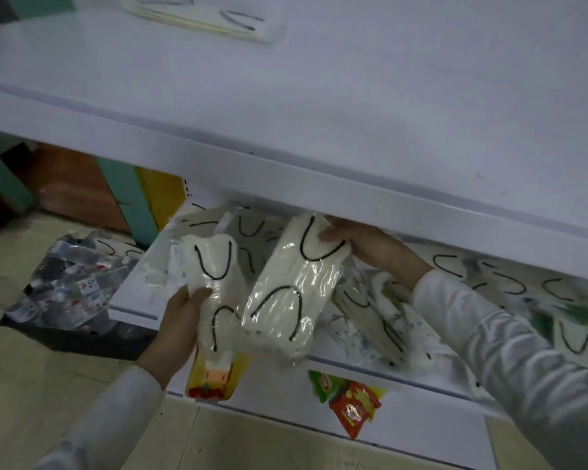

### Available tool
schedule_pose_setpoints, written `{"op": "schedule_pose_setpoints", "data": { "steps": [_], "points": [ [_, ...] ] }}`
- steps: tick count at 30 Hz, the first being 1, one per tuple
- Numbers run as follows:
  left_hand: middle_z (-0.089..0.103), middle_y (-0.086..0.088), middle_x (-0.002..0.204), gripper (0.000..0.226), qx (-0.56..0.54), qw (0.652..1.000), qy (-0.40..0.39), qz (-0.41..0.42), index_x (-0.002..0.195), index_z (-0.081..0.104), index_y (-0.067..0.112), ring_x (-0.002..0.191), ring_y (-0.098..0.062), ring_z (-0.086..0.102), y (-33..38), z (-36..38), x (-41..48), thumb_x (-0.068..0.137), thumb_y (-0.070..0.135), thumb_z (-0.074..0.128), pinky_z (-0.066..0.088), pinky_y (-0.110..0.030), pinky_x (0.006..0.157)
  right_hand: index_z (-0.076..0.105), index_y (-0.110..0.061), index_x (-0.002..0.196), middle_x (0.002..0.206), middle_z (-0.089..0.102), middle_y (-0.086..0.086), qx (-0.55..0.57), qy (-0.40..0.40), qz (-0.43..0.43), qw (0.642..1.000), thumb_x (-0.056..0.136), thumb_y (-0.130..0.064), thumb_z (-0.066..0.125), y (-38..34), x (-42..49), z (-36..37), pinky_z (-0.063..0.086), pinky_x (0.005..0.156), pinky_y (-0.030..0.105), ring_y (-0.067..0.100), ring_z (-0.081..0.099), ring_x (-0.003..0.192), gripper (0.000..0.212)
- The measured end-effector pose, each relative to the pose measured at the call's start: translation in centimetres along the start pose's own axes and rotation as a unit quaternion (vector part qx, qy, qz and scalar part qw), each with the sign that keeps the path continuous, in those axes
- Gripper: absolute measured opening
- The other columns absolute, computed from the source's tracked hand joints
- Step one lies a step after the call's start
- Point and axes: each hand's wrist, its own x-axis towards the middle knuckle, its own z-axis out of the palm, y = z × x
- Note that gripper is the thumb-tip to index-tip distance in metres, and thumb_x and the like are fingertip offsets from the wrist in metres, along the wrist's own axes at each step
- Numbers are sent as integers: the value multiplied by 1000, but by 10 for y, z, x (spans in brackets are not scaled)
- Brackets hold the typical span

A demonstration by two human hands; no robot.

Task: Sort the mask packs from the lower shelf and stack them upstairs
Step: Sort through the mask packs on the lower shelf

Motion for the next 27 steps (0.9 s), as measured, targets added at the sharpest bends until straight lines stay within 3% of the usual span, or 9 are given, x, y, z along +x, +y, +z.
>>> {"op": "schedule_pose_setpoints", "data": {
  "steps": [2, 4, 10, 12, 15, 18, 21, 24, 27],
  "points": [
    [68, -15, 98, 15, 10, 999, -43, -22, 88, 66, 15, 90, -29, 62, -6, 17, -18, 93, 12, 53, 49, -41, 86, 70, -13, 106, 109, 68, 4, -2, -17, 15, 1000, 64, -21, 82, 3, -8, -1, 49, 91, 29, 17, 64, 99, 44],
    [64, -14, 116, 16, -10, 995, -72, -61, 103, 65, 16, 101, -25, 59, -15, 37, -39, 91, 24, 58, 45, -39, 94, 56, -18, 129, 125, 50, -10, -142, -41, 33, 988, 77, -23, 77, -1, -27, 2, 37, 98, 18, 6, 48, 115, 56],
    [72, -9, 104, 40, -74, 980, -158, -94, 109, 66, 16, 105, -30, 62, -26, 68, -108, 74, 35, 74, 45, -46, 98, 57, -11, 124, 103, 50, -22, -293, -27, -75, 953, 82, -14, 73, -10, -83, 22, 33, 70, -4, -2, 48, 96, 45],
    [70, -7, 111, 60, -28, 979, -196, -56, 116, 65, 17, 108, -28, 63, -27, 70, -123, 60, 34, 81, 46, -47, 98, 62, -5, 120, 106, 59, -10, -295, 19, -126, 947, 79, -11, 76, -12, -101, 30, 40, 78, 2, 5, 55, 99, 43],
    [71, -10, 106, 37, 3, 983, -185, -20, 111, 67, 12, 100, -28, 67, -20, 83, -150, 75, 11, 76, 52, -45, 89, 64, -7, 117, 119, 65, 5, -297, 101, -185, 931, 79, -16, 76, -11, -125, 39, 46, 89, 21, 18, 61, 107, 41],
    [72, -13, 103, 29, -33, 988, -154, 9, 108, 67, 8, 94, -28, 68, -5, 95, -174, 80, 3, 69, 53, -46, 86, 55, -13, 128, 125, 60, 0, -257, 191, -233, 918, 83, -24, 73, -16, -156, 45, 41, 94, 17, 12, 56, 113, 49],
    [73, -11, 98, 25, -111, 982, -149, 44, 104, 68, 10, 89, -28, 69, 20, 97, -204, 81, -1, 65, 57, -42, 73, 51, -22, 124, 119, 59, -6, -95, 238, -250, 934, 85, -30, 69, -18, -198, 38, 41, 87, 10, 5, 57, 107, 44],
    [74, -8, 95, 26, -174, 966, -167, 94, 103, 67, 11, 84, -23, 70, 44, 97, -241, 81, -2, 61, 58, -34, 61, 58, -19, 122, 119, 64, 2, 118, 129, -228, 958, 75, -54, 69, -5, -242, 26, 48, 90, 27, 17, 60, 111, 60],
    [73, -7, 102, 36, -230, 944, -188, 142, 110, 64, 10, 90, -23, 69, 75, 113, -267, 74, 8, 64, 58, -34, 65, 71, -28, 110, 109, 71, -2, 156, 67, -233, 958, 70, -50, 74, -3, -277, 33, 51, 85, 27, 14, 65, 102, 46]
  ]
}}
